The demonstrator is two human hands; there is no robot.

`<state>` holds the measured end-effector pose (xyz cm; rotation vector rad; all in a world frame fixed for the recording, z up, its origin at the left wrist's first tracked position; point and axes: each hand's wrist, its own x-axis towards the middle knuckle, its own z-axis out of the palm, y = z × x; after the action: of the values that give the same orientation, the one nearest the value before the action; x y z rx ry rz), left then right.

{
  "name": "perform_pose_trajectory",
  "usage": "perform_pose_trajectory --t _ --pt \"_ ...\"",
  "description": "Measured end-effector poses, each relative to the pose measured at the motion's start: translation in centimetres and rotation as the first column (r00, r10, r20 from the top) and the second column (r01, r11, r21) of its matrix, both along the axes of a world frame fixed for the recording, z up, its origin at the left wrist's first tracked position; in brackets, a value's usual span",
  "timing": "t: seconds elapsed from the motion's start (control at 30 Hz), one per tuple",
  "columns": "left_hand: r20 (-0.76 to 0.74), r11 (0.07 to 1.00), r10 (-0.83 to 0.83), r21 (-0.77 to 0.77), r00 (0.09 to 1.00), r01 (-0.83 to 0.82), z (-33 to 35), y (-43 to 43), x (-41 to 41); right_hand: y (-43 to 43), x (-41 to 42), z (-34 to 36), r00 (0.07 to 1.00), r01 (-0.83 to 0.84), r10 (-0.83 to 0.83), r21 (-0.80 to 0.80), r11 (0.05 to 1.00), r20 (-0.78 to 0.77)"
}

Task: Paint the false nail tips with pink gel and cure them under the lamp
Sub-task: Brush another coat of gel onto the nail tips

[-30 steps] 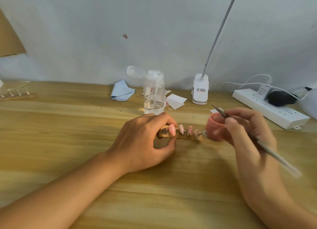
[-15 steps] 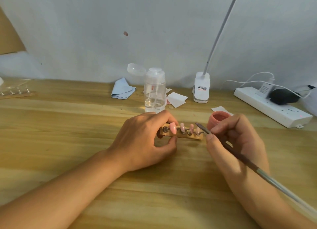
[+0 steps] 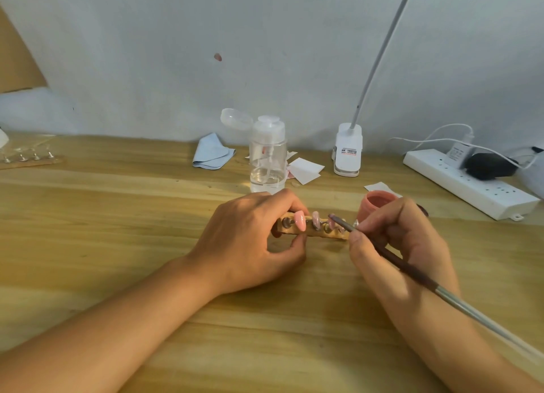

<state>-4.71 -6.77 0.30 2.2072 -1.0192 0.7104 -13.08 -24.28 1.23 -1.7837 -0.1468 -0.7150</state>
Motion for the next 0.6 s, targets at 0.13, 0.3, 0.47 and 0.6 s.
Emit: perform_pose_trajectory --t 0.13,0.3,0.47,0.6 --pt "-0.001 1.000 -0.005 -0.005 1.000 0.005 0.03 -0.01 0.01 -0.03 -0.06 0.03 1.000 0.014 -0.014 -0.028 1.000 0.011" --pt "0.000 1.000 -0.010 -0.002 1.000 0.010 -0.01 0.00 0.07 -0.08 -0.09 0.03 0.999 0.036 -0.034 -0.054 0.998 0.034" --pt "0.007 1.000 -0.007 -0.001 1.000 0.007 -0.03 0.05 0.04 -0.01 -0.09 0.03 0.999 0.044 -0.041 -0.108 0.993 0.031" --pt "0.001 1.000 -0.008 -0.005 1.000 0.008 0.00 0.03 -0.02 -0.01 -0.16 0.06 0.996 0.081 -0.075 -0.124 0.989 0.052"
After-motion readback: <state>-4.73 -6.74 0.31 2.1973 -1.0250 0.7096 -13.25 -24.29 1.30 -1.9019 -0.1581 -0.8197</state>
